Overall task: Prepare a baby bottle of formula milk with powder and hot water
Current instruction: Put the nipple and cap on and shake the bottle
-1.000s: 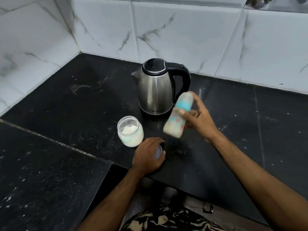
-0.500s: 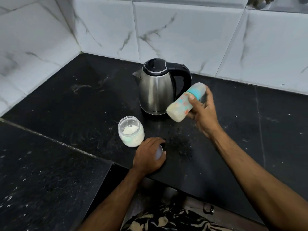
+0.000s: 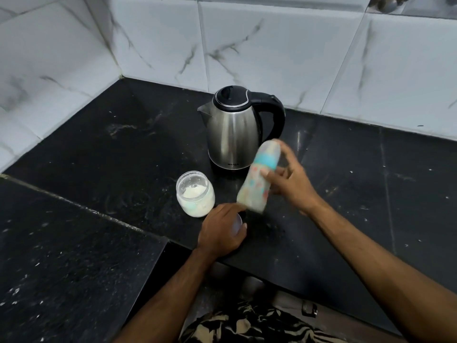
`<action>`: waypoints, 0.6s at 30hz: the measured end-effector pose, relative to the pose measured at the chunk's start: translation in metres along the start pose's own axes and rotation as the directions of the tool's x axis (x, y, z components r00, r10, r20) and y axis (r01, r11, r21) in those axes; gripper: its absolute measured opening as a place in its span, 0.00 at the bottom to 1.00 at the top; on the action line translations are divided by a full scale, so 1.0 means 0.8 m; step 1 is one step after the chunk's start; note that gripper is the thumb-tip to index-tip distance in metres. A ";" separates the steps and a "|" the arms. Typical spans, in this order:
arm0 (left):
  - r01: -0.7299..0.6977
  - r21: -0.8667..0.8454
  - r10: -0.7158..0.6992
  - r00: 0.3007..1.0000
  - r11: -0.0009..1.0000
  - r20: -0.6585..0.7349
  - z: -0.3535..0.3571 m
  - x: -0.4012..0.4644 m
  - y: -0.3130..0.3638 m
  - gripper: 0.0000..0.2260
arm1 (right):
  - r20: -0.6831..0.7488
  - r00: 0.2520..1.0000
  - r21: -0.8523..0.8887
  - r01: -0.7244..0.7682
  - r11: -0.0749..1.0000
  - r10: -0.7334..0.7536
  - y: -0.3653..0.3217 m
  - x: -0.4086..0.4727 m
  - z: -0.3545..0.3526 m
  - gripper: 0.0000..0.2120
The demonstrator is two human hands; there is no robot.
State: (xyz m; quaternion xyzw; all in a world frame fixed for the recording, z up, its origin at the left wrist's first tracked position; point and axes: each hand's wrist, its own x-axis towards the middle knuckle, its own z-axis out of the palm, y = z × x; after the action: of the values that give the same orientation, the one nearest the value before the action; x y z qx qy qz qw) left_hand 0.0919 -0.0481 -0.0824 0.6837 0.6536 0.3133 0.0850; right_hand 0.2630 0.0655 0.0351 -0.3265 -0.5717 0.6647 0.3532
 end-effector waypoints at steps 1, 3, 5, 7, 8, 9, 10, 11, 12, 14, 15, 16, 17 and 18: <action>-0.002 0.003 0.002 1.000 1.000 0.001 -0.001 0.000 0.001 0.15 | 0.120 0.992 -0.099 -0.018 0.995 0.030 0.005 -0.007 0.004 0.36; 0.008 0.007 -0.008 1.000 1.000 -0.001 -0.002 0.001 0.002 0.15 | 0.209 0.977 -0.160 -0.009 0.987 0.043 0.009 -0.009 0.003 0.37; -0.005 0.014 0.005 1.000 1.000 -0.008 0.001 0.000 0.000 0.13 | 0.049 0.999 -0.044 0.004 0.999 -0.002 -0.001 0.002 0.003 0.38; 0.003 0.001 -0.003 1.000 1.000 -0.002 0.003 -0.002 -0.002 0.16 | -0.169 0.985 0.145 0.044 0.988 -0.019 -0.008 0.019 -0.004 0.37; 0.006 -0.005 -0.006 1.000 1.000 0.000 0.003 -0.003 -0.003 0.17 | -0.234 0.972 0.195 0.074 0.978 -0.027 -0.009 0.023 -0.007 0.35; 0.007 -0.006 -0.007 1.000 1.000 -0.002 0.003 -0.002 -0.003 0.17 | -0.247 0.969 0.187 0.080 0.979 -0.032 -0.008 0.023 -0.007 0.32; 0.008 -0.002 -0.008 1.000 1.000 0.001 0.002 -0.002 -0.002 0.16 | -0.195 0.980 0.129 0.057 0.990 -0.031 -0.008 0.018 -0.006 0.31; 0.000 0.003 0.000 1.000 1.000 0.000 0.001 -0.001 -0.001 0.15 | -0.092 0.996 0.045 0.014 0.999 -0.010 -0.006 0.010 -0.002 0.31; -0.009 0.004 0.009 1.000 1.000 0.002 0.000 0.000 0.000 0.14 | 0.043 0.999 -0.073 -0.028 0.997 0.031 -0.002 0.002 0.000 0.33; -0.010 -0.002 0.010 1.000 1.000 0.015 -0.002 0.001 0.000 0.15 | 0.227 0.968 -0.220 -0.060 0.974 0.111 0.009 -0.006 -0.002 0.36; -0.008 -0.002 0.008 1.000 1.000 0.016 -0.002 0.000 -0.001 0.16 | 0.212 0.972 -0.198 -0.057 0.979 0.099 0.008 -0.004 -0.003 0.36; -0.004 -0.001 0.004 1.000 1.000 0.014 -0.001 -0.001 -0.001 0.17 | 0.131 0.989 -0.131 -0.045 0.990 0.062 0.004 0.001 -0.003 0.37; 0.004 0.002 -0.004 1.000 1.000 0.013 0.000 -0.002 -0.001 0.17 | 0.027 0.999 -0.034 -0.027 0.999 0.028 -0.001 0.008 -0.005 0.38; 0.013 0.003 -0.013 1.000 1.000 0.016 0.001 -0.003 -0.002 0.18 | -0.081 0.997 0.072 -0.002 0.997 0.007 -0.004 0.016 -0.008 0.41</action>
State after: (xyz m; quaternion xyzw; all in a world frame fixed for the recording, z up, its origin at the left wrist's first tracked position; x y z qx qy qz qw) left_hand 0.0910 -0.0497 -0.0845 0.6821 0.6577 0.3064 0.0910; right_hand 0.2618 0.0801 0.0374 -0.3416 -0.5320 0.6717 0.3860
